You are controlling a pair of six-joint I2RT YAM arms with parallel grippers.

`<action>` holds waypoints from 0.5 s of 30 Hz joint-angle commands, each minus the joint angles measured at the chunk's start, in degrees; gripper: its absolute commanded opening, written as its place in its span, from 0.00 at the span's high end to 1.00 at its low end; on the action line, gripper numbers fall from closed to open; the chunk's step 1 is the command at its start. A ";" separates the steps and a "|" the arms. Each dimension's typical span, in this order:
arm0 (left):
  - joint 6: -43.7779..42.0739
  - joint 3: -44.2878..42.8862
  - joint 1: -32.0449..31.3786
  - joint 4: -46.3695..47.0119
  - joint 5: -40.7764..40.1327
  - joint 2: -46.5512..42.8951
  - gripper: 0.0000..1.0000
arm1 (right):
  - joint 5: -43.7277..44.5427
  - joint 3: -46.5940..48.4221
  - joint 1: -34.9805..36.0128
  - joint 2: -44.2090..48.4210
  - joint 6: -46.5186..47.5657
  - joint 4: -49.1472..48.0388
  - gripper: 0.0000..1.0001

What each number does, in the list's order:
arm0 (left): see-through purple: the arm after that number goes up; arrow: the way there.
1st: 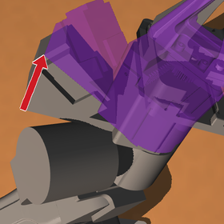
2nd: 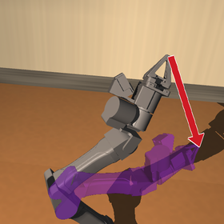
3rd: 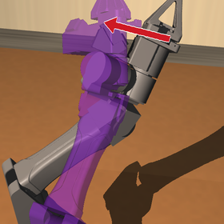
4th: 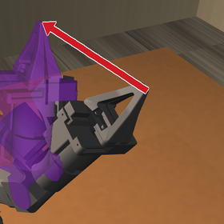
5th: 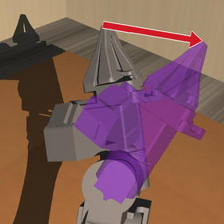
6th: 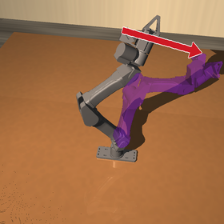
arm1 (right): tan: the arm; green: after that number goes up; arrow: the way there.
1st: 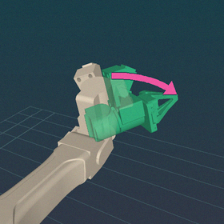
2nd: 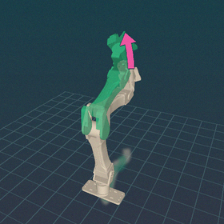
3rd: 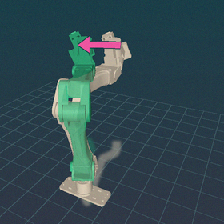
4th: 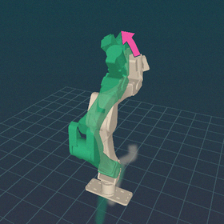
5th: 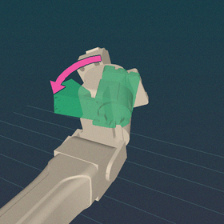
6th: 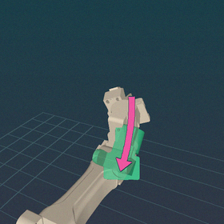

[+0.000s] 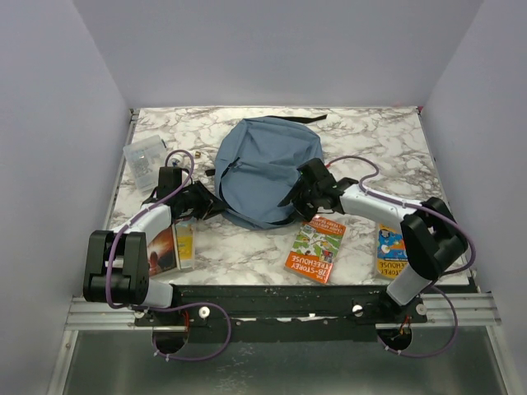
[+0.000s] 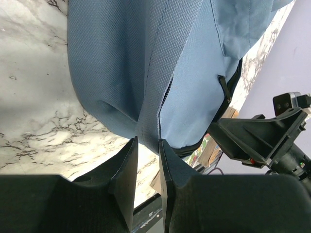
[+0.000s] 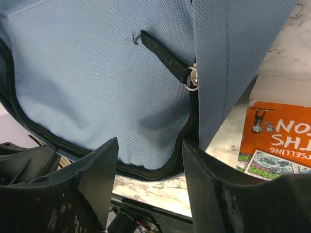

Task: Pack the student bag
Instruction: Adjust the student bag at the center of the board.

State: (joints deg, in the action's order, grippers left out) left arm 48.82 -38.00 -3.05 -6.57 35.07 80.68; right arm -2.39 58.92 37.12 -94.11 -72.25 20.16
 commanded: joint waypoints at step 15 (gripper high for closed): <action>-1.12 1.04 0.20 -0.33 1.59 -4.46 0.49 | -6.09 3.42 -0.19 -7.12 -0.17 -7.80 0.54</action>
State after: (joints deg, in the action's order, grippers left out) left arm 48.80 -38.00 -3.07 -6.61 35.40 80.34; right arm -5.74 59.05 37.10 -100.68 -73.80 14.00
